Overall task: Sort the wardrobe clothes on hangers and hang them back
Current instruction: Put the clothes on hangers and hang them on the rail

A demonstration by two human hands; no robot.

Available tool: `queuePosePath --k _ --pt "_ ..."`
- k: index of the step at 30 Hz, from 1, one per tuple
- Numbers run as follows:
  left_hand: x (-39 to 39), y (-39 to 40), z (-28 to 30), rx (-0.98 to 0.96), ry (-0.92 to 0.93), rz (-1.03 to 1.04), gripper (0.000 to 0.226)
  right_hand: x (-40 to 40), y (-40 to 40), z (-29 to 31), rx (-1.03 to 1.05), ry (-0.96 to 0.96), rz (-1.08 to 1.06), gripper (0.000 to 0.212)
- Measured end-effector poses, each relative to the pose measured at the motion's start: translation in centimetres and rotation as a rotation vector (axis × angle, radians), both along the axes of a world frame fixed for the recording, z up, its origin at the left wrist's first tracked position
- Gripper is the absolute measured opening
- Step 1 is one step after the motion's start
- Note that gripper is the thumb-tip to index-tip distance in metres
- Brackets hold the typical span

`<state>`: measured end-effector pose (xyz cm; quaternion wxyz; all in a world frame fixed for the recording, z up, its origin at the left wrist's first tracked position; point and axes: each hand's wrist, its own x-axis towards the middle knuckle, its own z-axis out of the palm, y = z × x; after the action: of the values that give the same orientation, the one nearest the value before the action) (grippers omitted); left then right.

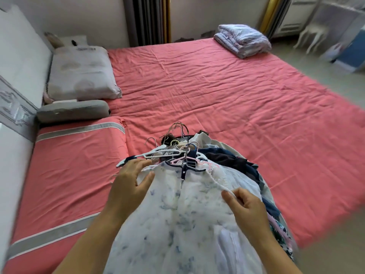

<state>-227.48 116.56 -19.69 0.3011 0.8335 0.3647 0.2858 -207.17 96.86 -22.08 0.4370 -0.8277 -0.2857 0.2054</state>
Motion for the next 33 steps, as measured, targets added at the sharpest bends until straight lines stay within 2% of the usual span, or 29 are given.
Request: queuePosePath --k 4,6,12,15,18,21,24,28,31,33 --pt "-0.5 -4.6 2.9 0.051 -0.020 -0.082 0.055 -2.9 -6.4 4.4 0.103 -0.077 -0.093 0.041" --pt "-0.3 -7.6 4.6 0.086 -0.056 -0.141 0.057 -4.5 -10.6 6.7 0.139 -0.120 -0.176 0.037" --pt "0.8 -17.4 9.8 0.169 -0.245 -0.395 0.044 -9.9 -23.7 12.4 0.204 -0.323 -0.524 0.018" --pt "1.9 -23.4 11.8 0.166 -0.329 -0.532 0.038 -13.1 -30.7 14.3 0.208 -0.356 -0.686 0.025" --pt "3.3 -28.7 13.5 0.164 -0.391 -0.636 0.036 -15.7 -36.2 15.8 0.217 -0.352 -0.812 0.020" --pt "5.1 -33.6 15.2 0.123 -0.438 -0.733 0.024 -18.5 -40.9 18.2 0.231 -0.388 -0.930 0.020" --pt "6.7 -38.0 16.9 0.097 -0.541 -0.861 0.019 -20.9 -44.4 20.8 0.190 -0.445 -1.030 0.025" --pt "8.8 -43.7 19.4 0.057 -0.645 -1.036 0.018 -23.0 -49.5 23.5 -0.010 -0.672 -1.076 0.027" --pt "9.6 -48.0 21.1 0.007 -0.704 -1.192 0.015 -24.8 -52.8 25.2 -0.025 -0.705 -1.173 0.027" --pt "9.8 -50.3 22.1 -0.017 -0.718 -1.271 0.017 -26.3 -54.0 26.3 0.000 -0.692 -1.249 0.018"
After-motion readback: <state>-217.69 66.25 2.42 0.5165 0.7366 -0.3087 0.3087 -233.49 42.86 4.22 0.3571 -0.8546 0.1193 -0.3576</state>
